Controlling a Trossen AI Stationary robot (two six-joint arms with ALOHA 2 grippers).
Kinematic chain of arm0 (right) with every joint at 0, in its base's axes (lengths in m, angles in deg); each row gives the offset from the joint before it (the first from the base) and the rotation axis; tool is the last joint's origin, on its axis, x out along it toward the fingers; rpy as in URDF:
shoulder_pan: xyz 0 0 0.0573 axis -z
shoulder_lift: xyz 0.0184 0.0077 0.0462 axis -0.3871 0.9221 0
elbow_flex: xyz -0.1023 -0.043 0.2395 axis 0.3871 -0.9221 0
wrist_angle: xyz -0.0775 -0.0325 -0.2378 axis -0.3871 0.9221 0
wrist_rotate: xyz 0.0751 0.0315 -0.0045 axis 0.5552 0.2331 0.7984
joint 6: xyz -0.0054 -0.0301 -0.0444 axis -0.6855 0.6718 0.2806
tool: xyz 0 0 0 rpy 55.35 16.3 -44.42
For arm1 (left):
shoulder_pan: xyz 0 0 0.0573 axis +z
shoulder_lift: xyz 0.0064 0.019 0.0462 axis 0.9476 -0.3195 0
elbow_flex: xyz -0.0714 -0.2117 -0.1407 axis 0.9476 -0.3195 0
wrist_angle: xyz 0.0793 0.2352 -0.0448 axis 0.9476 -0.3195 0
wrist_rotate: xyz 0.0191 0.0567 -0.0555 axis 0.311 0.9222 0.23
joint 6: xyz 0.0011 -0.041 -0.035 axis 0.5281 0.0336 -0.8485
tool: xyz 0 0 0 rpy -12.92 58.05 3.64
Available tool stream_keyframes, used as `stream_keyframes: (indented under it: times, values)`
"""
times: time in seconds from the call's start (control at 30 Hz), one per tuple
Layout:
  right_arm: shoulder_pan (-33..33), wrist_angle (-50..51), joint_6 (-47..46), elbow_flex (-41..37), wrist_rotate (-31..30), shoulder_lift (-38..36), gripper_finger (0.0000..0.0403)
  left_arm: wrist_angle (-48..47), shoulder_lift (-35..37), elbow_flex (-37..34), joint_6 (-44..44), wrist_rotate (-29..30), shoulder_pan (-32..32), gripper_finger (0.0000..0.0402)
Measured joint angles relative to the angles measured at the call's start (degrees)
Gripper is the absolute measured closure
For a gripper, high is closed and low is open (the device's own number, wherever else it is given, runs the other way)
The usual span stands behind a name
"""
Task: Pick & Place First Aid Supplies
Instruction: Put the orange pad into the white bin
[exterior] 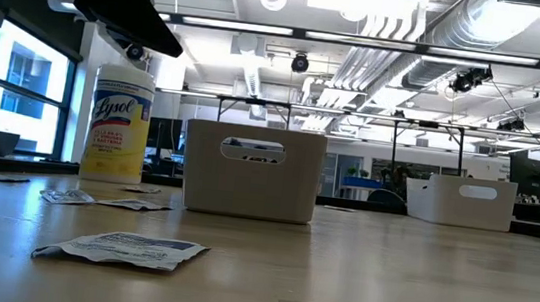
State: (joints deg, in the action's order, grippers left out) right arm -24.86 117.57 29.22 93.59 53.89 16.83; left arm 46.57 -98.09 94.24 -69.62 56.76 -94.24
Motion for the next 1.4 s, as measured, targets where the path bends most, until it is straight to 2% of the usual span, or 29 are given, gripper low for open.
stream_keyframes:
  times: [0.13,0.27,0.53,0.73,0.9,1.2,1.4]
  values:
    - [2.5,0.5,1.2,2.5,-7.4,-1.7,0.0401,0.0,0.0,0.0,0.0,0.0,0.0,0.0399]
    - [7.1,0.7,-0.4,2.9,-8.7,-1.8,0.0402,0.0,0.0,0.0,0.0,-0.2,0.0,0.0399]
    - [14.5,0.6,-2.2,2.9,-8.0,-1.9,0.0401,0.0,0.0,0.0,0.0,-1.5,0.0,0.0399]
    - [18.9,1.0,-10.0,2.5,-7.7,-2.0,0.0401,0.0,0.0,0.0,0.0,-1.5,0.0,0.0399]
    - [22.1,0.5,-13.8,-0.9,-7.4,-2.0,0.0402,0.0,0.0,0.0,0.0,-1.5,0.0,0.0399]
    - [24.8,-0.4,-13.2,-2.6,-7.1,-2.1,0.0397,0.0,0.0,0.0,0.0,-1.5,0.0,0.0399]
    - [25.2,0.3,-6.2,-2.6,-4.2,-2.1,0.0366,0.0,0.0,0.0,0.0,-1.5,0.0,0.0399]
